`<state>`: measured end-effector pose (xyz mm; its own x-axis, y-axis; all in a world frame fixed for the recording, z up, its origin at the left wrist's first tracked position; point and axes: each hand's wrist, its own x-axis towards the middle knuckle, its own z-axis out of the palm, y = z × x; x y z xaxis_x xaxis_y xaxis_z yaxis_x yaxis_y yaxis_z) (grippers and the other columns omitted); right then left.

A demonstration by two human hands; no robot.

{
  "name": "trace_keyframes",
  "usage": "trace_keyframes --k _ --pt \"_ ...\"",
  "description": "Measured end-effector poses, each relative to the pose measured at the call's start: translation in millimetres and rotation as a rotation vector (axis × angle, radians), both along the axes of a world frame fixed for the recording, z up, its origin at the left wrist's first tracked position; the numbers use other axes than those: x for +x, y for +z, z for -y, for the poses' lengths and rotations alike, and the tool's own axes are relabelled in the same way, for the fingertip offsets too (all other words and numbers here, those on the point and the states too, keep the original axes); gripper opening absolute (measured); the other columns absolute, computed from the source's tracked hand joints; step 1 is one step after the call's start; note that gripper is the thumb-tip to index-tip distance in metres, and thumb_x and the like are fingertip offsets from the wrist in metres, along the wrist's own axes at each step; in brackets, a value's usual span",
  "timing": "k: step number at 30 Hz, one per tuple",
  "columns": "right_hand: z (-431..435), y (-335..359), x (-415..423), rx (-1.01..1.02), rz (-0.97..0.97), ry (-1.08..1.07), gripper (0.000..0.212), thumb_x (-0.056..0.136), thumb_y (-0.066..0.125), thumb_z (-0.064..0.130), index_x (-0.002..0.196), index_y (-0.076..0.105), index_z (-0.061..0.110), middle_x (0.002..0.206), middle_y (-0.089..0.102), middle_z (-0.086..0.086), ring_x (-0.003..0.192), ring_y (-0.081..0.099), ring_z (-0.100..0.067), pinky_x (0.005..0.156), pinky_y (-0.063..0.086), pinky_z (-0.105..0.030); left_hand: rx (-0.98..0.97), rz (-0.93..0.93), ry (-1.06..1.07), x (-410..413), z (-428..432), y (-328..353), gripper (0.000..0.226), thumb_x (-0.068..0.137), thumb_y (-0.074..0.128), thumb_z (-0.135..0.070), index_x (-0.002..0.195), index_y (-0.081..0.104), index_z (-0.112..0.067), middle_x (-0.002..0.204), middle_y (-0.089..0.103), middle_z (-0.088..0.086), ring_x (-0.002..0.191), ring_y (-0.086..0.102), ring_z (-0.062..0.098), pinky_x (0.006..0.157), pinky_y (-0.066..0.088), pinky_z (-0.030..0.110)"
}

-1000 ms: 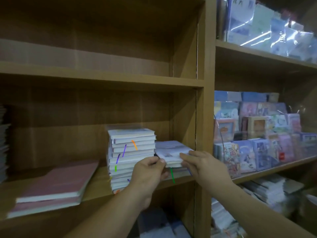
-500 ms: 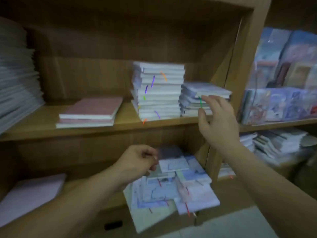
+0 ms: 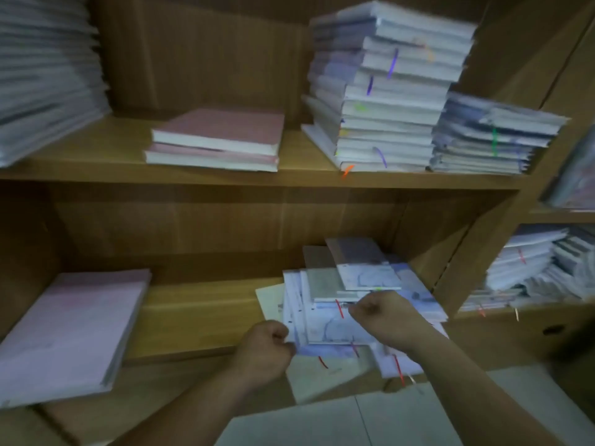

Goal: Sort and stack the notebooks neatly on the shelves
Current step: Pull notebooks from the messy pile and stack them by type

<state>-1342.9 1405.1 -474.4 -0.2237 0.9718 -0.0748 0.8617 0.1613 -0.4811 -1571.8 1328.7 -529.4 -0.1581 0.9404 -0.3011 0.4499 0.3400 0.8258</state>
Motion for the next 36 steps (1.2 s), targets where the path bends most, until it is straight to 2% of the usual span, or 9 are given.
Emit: trace_keyframes --k 4,8,12,16,21,26,30,33,36 --pt "-3 -58 -25 0.183 -0.170 -0.031 0.012 0.093 0.066 0.032 0.092 0.075 0.024 0.098 0.072 0.007 0.097 0.063 -0.013 0.084 0.047 -0.026 -0.025 0.002 0.136 12 -32 -19 0.006 0.088 0.068 -0.022 0.090 0.064 -0.018 0.096 0.066 0.000 0.089 0.064 0.019 0.089 0.056 0.040" --pt "-9 -93 -29 0.047 0.088 0.140 0.078 0.070 0.058 0.077 0.130 0.068 0.028 0.144 0.055 0.006 0.139 0.045 -0.015 0.113 0.036 -0.029 -0.022 -0.061 0.221 12 -33 -43 0.007 0.088 0.071 -0.022 0.093 0.067 -0.018 0.090 0.067 -0.004 0.086 0.065 0.014 0.079 0.056 0.031" --pt "-11 -98 -30 0.164 0.198 0.182 0.113 0.045 0.044 0.094 0.139 0.059 0.033 0.151 0.047 0.004 0.144 0.040 -0.020 0.114 0.037 -0.034 -0.057 0.019 0.361 14 -29 -53 0.017 0.083 0.078 -0.028 0.091 0.067 -0.019 0.092 0.071 -0.001 0.086 0.070 0.021 0.077 0.060 0.035" --pt "-16 -94 -36 0.160 0.248 0.182 0.113 0.047 0.048 0.098 0.142 0.054 0.039 0.152 0.041 0.012 0.143 0.031 -0.014 0.113 0.037 -0.032 -0.291 0.455 0.402 35 -9 -65 0.029 0.087 0.077 -0.033 0.111 0.068 -0.019 0.106 0.070 0.009 0.086 0.072 0.029 0.056 0.063 0.043" --pt "-20 -92 -39 0.135 0.163 0.171 0.121 0.039 0.044 0.104 0.141 0.055 0.040 0.154 0.044 0.010 0.146 0.034 -0.013 0.116 0.036 -0.032 -0.101 0.484 0.350 39 -12 -44 0.025 0.089 0.073 -0.021 0.113 0.069 -0.026 0.105 0.073 0.003 0.086 0.072 0.026 0.051 0.059 0.033" --pt "-14 -100 -41 0.339 0.179 0.149 0.074 0.080 0.044 0.081 0.131 0.063 0.031 0.137 0.063 0.004 0.130 0.056 -0.024 0.100 0.051 -0.036 0.067 0.260 0.319 -4 -17 0 0.021 0.096 0.058 -0.011 0.098 0.063 -0.031 0.101 0.071 -0.004 0.084 0.071 0.022 0.057 0.063 0.041" --pt "-5 -105 -47 0.298 0.265 0.208 0.056 0.082 0.049 0.065 0.118 0.072 0.029 0.125 0.070 -0.005 0.118 0.066 -0.035 0.088 0.059 -0.046 0.270 -0.009 0.396 -50 -4 21 0.023 0.100 0.055 -0.015 0.118 0.062 -0.027 0.101 0.070 -0.005 0.079 0.066 0.010 0.067 0.055 0.029" --pt "-12 -98 -45 0.323 0.090 0.162 0.041 0.082 0.054 0.057 0.098 0.077 0.028 0.105 0.075 0.006 0.105 0.070 -0.023 0.083 0.059 -0.037 0.340 -0.006 0.495 -60 6 30 0.028 0.103 0.054 -0.021 0.131 0.057 -0.022 0.112 0.068 -0.001 0.090 0.064 0.019 0.071 0.052 0.027" --pt "-12 -80 -57 0.232 -0.095 0.066 0.031 0.090 0.060 0.051 0.102 0.077 0.028 0.105 0.073 0.015 0.101 0.065 -0.008 0.089 0.053 -0.031 0.328 -0.039 0.508 -65 12 31 0.027 0.104 0.053 -0.024 0.130 0.060 -0.019 0.113 0.069 -0.002 0.082 0.063 0.011 0.058 0.046 0.016"
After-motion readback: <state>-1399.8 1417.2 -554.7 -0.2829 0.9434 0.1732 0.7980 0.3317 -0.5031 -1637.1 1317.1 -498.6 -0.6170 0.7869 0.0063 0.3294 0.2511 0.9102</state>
